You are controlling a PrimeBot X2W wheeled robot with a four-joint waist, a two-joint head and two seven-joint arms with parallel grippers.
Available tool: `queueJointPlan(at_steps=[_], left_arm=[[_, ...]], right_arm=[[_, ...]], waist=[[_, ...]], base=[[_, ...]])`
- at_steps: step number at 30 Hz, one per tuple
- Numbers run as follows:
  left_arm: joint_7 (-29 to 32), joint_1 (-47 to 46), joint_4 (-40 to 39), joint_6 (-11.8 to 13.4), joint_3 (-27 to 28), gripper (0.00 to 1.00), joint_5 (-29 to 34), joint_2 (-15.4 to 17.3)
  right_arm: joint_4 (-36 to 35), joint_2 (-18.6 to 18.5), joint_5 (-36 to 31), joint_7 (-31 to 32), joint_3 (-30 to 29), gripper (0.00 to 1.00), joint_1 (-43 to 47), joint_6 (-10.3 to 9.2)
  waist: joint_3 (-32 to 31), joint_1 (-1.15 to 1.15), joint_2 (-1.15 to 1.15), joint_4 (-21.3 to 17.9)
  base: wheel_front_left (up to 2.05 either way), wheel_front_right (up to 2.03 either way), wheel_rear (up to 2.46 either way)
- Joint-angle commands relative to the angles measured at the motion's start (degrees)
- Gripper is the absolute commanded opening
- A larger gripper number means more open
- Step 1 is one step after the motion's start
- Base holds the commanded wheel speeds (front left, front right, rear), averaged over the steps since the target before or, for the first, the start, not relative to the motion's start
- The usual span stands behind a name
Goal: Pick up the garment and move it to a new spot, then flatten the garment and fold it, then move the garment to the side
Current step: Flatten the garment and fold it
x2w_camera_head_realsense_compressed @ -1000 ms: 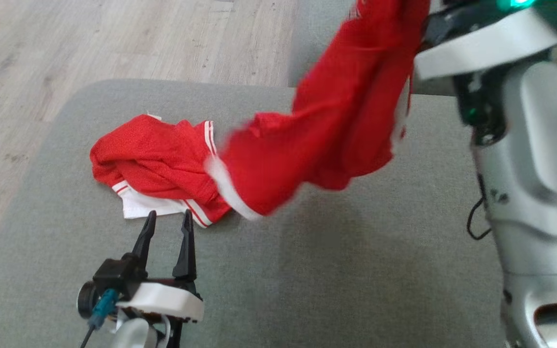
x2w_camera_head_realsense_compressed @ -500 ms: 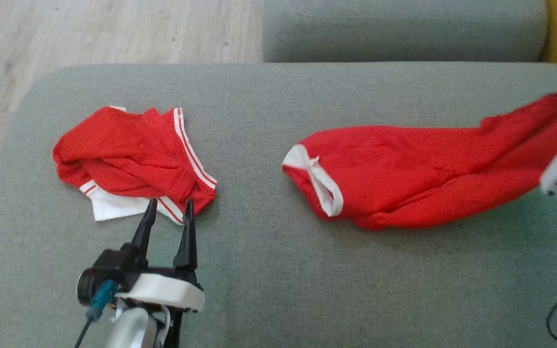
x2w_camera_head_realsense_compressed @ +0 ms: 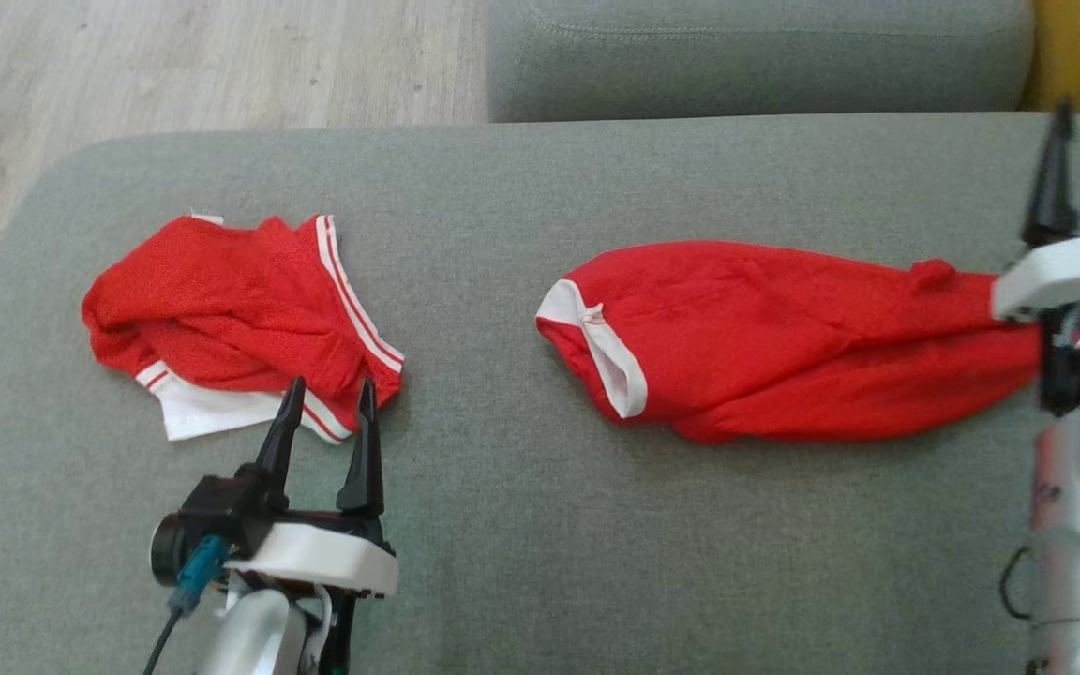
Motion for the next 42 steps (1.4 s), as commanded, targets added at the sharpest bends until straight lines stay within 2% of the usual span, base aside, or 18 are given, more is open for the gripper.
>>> queueJointPlan(at_steps=[1, 3, 4, 8, 13, 20, 28, 34, 42], left_arm=[[-0.56, -1.85, -1.76, -0.17, 1.95, 1.00, 0.56, 0.11], [-0.56, -1.61, -1.81, -0.15, 1.96, 1.00, 0.57, 0.10], [-0.56, -1.38, -1.84, -0.14, 1.98, 1.00, 0.59, 0.09], [-0.56, -1.13, -1.78, -0.18, 1.85, 1.00, 0.67, 0.07], [-0.56, -1.24, -1.69, -0.30, 1.18, 1.00, 0.71, 0.06], [-0.56, -2.41, -1.41, -0.46, 0.34, 1.00, 0.59, 0.06], [-0.56, -4.01, -0.90, -0.47, -1.69, 1.00, -0.74, 0.05], [-0.56, -5.06, -0.36, -0.03, -3.53, 1.00, -2.03, 0.05], [-0.56, -5.22, -0.02, 0.35, -3.84, 1.00, -2.24, 0.05]], right_arm=[[-3.41, 0.85, 2.35, -1.49, 3.87, 1.00, -0.42, -0.04], [-6.15, 1.27, 5.63, -2.57, 7.33, 1.00, 1.52, -0.04], [-9.15, 1.47, 9.61, -3.22, 10.88, 1.00, 3.98, -0.04], [-14.95, 1.54, 19.49, -4.19, 18.60, 1.00, 10.88, -0.04], [-18.22, 1.55, 24.08, -4.98, 25.31, 1.00, 20.26, -0.04], [-17.23, 1.56, 22.64, -4.28, 30.77, 1.00, 21.55, -0.04], [-10.36, 1.56, 20.37, 3.56, 39.26, 1.00, 13.63, -0.04], [-2.19, 1.56, 18.87, 6.90, 40.31, 1.00, 8.94, -0.04], [3.70, 1.56, 18.74, 6.76, 40.45, 1.00, 7.07, -0.04]], waist=[[-0.38, 0.00, 0.00, -0.22], [-0.73, 0.00, 0.00, -0.38], [-1.03, 0.00, 0.00, -0.52], [-1.41, 0.00, 0.00, -0.48], [-1.03, 0.00, 0.00, 0.26], [1.40, 0.00, 0.00, 2.44], [4.68, 0.00, 0.00, 6.15], [5.89, 0.00, 0.00, 8.87], [6.06, 0.00, 0.00, 9.75]], base=[[0.00, 0.00, 0.00], [0.00, 0.00, 0.00], [0.00, 0.00, 0.00], [0.00, 0.00, 0.00], [0.00, 0.00, 0.00], [0.00, 0.00, 0.00], [0.00, 0.00, 0.00], [0.00, 0.00, 0.00], [0.00, 0.00, 0.00]])
